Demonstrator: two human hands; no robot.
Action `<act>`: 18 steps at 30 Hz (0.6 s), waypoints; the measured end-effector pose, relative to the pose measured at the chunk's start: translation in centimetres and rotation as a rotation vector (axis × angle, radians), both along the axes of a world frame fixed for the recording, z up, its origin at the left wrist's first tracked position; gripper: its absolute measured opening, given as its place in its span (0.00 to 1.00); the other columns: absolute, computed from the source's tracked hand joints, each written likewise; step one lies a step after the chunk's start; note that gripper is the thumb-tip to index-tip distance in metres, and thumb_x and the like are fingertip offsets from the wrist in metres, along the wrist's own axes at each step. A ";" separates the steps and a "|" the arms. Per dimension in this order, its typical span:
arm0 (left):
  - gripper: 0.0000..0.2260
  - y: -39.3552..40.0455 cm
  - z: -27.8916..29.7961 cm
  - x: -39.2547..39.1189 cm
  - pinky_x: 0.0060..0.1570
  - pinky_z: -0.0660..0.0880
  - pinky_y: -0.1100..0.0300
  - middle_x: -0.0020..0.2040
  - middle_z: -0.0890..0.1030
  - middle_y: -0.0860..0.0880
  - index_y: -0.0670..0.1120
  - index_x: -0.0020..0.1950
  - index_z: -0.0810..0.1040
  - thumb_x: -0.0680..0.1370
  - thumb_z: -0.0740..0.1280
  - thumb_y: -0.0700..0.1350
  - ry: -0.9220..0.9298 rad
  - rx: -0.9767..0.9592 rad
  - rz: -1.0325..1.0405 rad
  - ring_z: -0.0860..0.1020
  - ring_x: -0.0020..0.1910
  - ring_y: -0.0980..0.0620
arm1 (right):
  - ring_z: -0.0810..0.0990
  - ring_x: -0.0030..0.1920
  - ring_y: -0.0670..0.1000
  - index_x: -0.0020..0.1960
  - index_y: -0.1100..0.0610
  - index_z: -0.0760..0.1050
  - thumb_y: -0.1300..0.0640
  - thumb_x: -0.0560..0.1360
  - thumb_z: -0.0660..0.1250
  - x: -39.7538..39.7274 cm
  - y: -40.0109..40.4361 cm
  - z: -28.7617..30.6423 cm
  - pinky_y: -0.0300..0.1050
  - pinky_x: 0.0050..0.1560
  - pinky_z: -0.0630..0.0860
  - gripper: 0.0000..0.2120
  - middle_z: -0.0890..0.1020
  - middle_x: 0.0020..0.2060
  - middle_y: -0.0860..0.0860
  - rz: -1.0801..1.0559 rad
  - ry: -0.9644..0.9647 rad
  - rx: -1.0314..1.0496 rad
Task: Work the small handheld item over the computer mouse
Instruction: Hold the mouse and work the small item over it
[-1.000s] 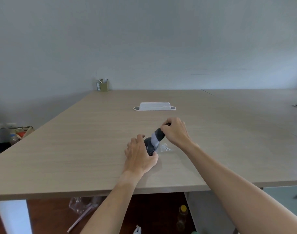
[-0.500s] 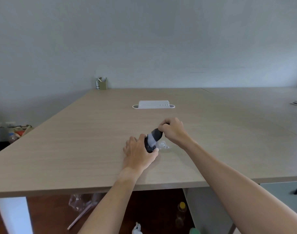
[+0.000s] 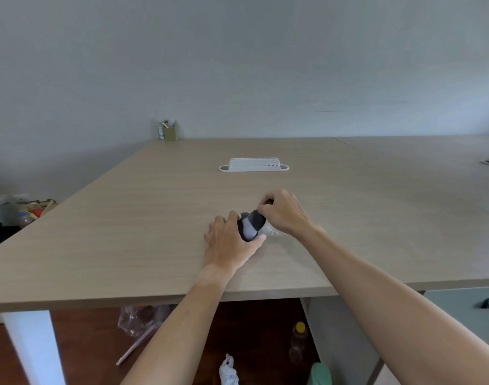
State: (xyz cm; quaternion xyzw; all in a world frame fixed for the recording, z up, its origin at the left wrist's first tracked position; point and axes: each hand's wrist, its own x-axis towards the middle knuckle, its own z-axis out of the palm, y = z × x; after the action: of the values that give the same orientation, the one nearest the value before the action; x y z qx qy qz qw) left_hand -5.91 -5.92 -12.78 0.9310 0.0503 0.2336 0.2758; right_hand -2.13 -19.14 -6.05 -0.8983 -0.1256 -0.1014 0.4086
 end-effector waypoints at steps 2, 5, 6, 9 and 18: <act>0.29 0.1 0.0 0.1 0.57 0.67 0.54 0.56 0.71 0.51 0.51 0.61 0.70 0.66 0.69 0.66 -0.007 0.038 -0.021 0.70 0.58 0.47 | 0.80 0.45 0.56 0.41 0.64 0.82 0.67 0.70 0.60 0.2 0.0 -0.2 0.45 0.40 0.76 0.11 0.85 0.40 0.56 -0.099 -0.072 0.023; 0.21 0.4 0.1 0.2 0.54 0.63 0.54 0.55 0.71 0.57 0.55 0.58 0.67 0.68 0.67 0.57 0.017 0.029 -0.146 0.70 0.58 0.49 | 0.80 0.44 0.56 0.41 0.64 0.81 0.66 0.69 0.60 0.2 0.0 0.0 0.44 0.37 0.74 0.11 0.84 0.39 0.56 -0.164 -0.121 0.093; 0.18 0.4 0.2 0.2 0.53 0.61 0.54 0.52 0.72 0.57 0.54 0.55 0.67 0.68 0.66 0.54 0.038 0.026 -0.170 0.70 0.56 0.49 | 0.80 0.44 0.55 0.41 0.64 0.82 0.66 0.69 0.60 0.1 0.0 0.1 0.43 0.36 0.73 0.10 0.84 0.39 0.55 -0.132 -0.100 0.104; 0.16 0.6 0.4 0.3 0.53 0.61 0.56 0.50 0.75 0.58 0.54 0.55 0.68 0.69 0.65 0.52 0.066 0.020 -0.182 0.71 0.55 0.49 | 0.80 0.45 0.55 0.41 0.64 0.83 0.67 0.69 0.62 -0.2 -0.1 0.2 0.45 0.38 0.75 0.11 0.86 0.40 0.55 0.002 -0.001 0.044; 0.22 0.5 -0.1 0.6 0.57 0.60 0.59 0.62 0.73 0.55 0.53 0.63 0.72 0.69 0.69 0.51 0.018 -0.040 -0.193 0.70 0.62 0.48 | 0.77 0.41 0.52 0.40 0.63 0.81 0.66 0.70 0.62 0.3 -0.7 0.0 0.38 0.33 0.70 0.09 0.82 0.36 0.51 -0.152 -0.104 0.118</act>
State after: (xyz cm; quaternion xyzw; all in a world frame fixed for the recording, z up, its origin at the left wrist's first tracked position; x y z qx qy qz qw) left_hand -5.33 -5.47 -12.91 0.9278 -0.0323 0.1967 0.3152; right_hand -1.78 -19.87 -6.05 -0.8732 -0.0719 -0.1857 0.4448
